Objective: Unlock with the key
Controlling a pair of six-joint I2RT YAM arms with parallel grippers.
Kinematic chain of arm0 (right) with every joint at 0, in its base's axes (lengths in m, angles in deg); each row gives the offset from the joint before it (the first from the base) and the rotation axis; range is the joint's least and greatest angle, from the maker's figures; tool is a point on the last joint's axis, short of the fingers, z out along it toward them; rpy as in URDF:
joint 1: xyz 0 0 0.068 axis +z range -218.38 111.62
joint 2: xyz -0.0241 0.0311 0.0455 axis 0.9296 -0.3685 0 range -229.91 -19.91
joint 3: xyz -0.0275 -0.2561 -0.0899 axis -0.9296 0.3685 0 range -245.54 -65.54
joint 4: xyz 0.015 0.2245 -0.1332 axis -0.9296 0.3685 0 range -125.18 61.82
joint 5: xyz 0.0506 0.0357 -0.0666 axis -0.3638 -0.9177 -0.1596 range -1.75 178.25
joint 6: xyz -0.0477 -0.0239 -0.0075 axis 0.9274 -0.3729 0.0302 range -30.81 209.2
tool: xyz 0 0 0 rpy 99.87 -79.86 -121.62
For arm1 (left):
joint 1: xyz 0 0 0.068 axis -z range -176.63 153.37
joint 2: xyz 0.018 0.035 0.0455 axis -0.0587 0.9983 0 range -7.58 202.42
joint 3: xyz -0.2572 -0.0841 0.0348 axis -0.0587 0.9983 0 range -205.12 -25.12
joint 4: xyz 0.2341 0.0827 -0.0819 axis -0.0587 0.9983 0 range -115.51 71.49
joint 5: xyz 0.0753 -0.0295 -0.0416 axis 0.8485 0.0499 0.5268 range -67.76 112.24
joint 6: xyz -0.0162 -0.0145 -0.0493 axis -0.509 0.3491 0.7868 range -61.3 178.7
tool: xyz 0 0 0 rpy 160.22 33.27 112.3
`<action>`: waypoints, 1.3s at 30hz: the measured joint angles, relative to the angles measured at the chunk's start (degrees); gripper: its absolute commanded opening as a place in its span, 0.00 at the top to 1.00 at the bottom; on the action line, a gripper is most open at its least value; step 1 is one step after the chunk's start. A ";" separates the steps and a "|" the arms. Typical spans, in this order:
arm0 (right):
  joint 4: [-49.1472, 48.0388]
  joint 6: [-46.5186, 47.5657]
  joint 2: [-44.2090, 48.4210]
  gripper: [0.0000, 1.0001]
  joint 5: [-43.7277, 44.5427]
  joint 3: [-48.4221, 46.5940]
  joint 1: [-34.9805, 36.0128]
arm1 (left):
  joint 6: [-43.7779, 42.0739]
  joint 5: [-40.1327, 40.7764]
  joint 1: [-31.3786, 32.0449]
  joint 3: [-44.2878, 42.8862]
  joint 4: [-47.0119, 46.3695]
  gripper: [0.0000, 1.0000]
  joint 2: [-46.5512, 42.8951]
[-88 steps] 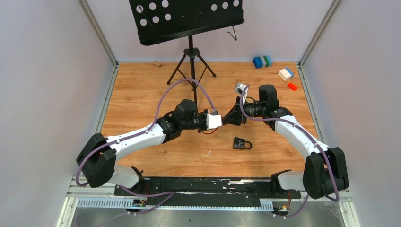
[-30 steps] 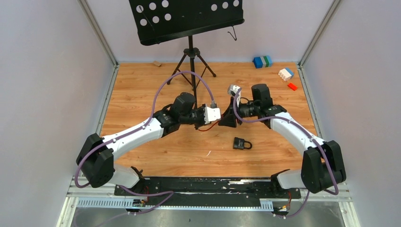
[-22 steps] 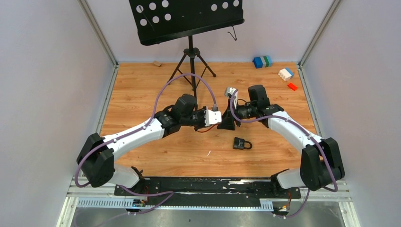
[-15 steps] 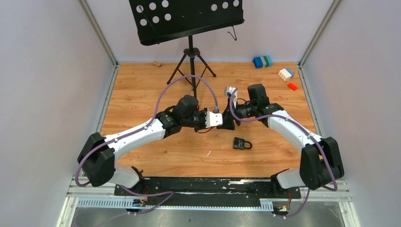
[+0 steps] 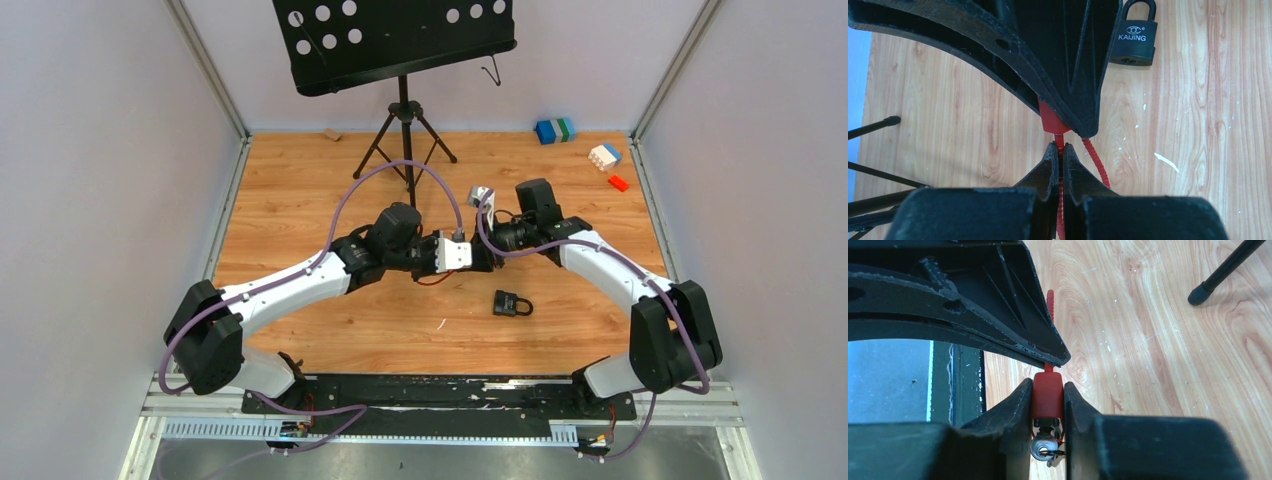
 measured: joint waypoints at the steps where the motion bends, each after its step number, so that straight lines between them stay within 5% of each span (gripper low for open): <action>1: 0.22 -0.04 0.00 1.00 0.07 -0.02 0.00 | 0.02 -0.07 0.09 0.00 0.07 1.00 0.00; 23: -7.02 -11.89 8.90 1.00 0.35 7.08 -4.37 | 0.31 -10.36 -1.01 2.01 -9.86 1.00 1.53; 39: -8.96 -9.05 10.97 1.00 -0.09 7.08 -6.80 | 0.92 -7.65 -4.09 3.23 -7.65 1.00 1.01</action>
